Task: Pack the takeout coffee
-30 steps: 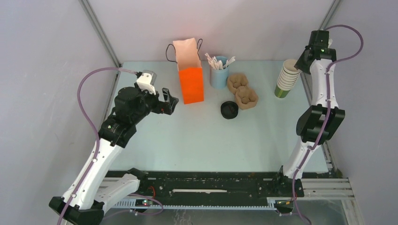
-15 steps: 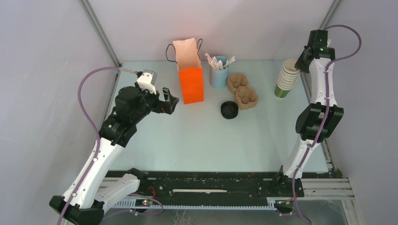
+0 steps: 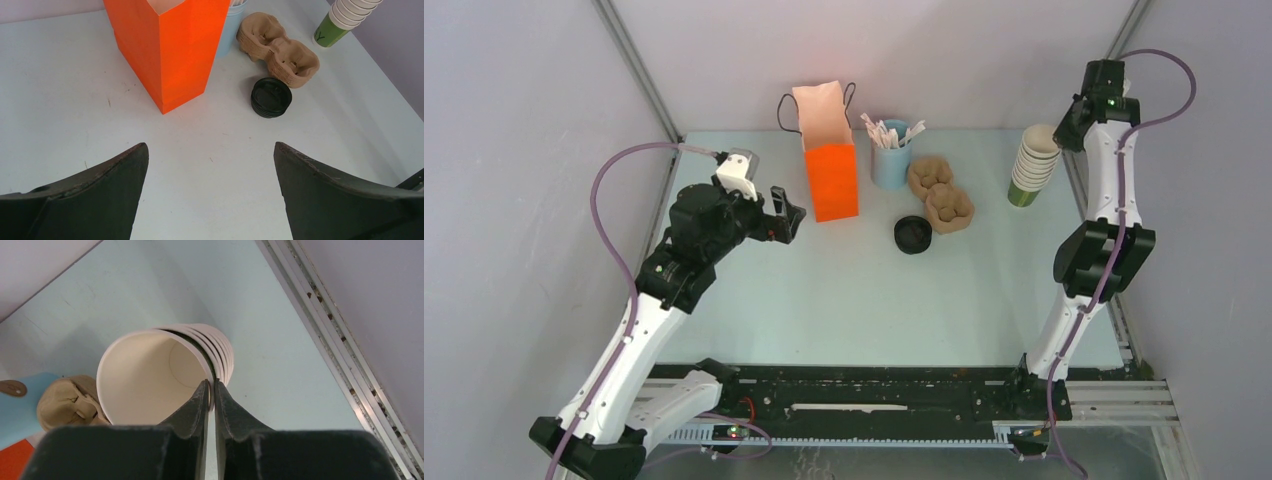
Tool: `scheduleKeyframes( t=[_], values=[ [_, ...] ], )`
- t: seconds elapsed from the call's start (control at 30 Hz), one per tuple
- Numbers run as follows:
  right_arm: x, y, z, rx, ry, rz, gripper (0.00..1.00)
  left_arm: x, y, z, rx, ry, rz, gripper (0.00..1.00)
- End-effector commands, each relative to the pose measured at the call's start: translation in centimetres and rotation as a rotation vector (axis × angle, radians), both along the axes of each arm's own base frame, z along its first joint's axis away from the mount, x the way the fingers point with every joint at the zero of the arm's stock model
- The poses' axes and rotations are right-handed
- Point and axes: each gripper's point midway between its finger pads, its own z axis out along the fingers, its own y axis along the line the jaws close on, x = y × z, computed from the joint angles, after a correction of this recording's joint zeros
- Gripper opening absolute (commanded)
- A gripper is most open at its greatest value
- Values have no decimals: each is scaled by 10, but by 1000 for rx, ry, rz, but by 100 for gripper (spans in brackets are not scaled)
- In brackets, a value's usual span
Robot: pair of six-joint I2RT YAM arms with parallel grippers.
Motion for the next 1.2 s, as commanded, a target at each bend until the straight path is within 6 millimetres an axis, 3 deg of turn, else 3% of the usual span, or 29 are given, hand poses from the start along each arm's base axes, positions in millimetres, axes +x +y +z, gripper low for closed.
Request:
scheduleKeyframes(
  t=[0.0, 0.2, 0.3, 0.4, 0.47, 0.57, 0.63, 0.7, 0.77, 0.93, 1.03, 1.17],
  values=[
    [0, 1, 42, -13, -90, -2, 14, 1, -5, -7, 13, -6, -26, 100],
    [-24, 0, 97, -26, -203, -24, 0, 3, -5, -8, 14, -3, -22, 100],
    [-45, 4, 127, -35, -257, -25, 0, 4, -4, -8, 16, -4, -15, 100],
    [-70, 32, 148, -43, -307, 40, 0, 5, -2, -10, 23, -3, -3, 100],
    [-91, 57, 149, -48, -325, 97, 0, 6, 0, -11, 30, -2, 7, 100],
    [-121, 129, 129, 23, -355, 298, 0, 8, 3, -14, 42, 4, 22, 100],
    [-148, 184, 101, 88, -327, 465, 0, 10, 4, -16, 51, 13, 32, 100],
    [-183, 244, 60, 171, -240, 657, 0, 10, 4, -17, 52, 30, 35, 100],
    [-218, 289, 34, 205, -167, 797, 0, 9, 2, -15, 48, 51, 31, 100],
    [-281, 361, -26, 219, -23, 997, 0, -8, -1, -9, -5, 95, 11, 100],
    [-302, 385, -52, 232, 31, 1057, 0, -24, -3, -21, -57, 133, 1, 100],
    [-315, 409, -76, 251, 66, 1106, 0, -44, -3, -52, -89, 201, 0, 100]
  ],
)
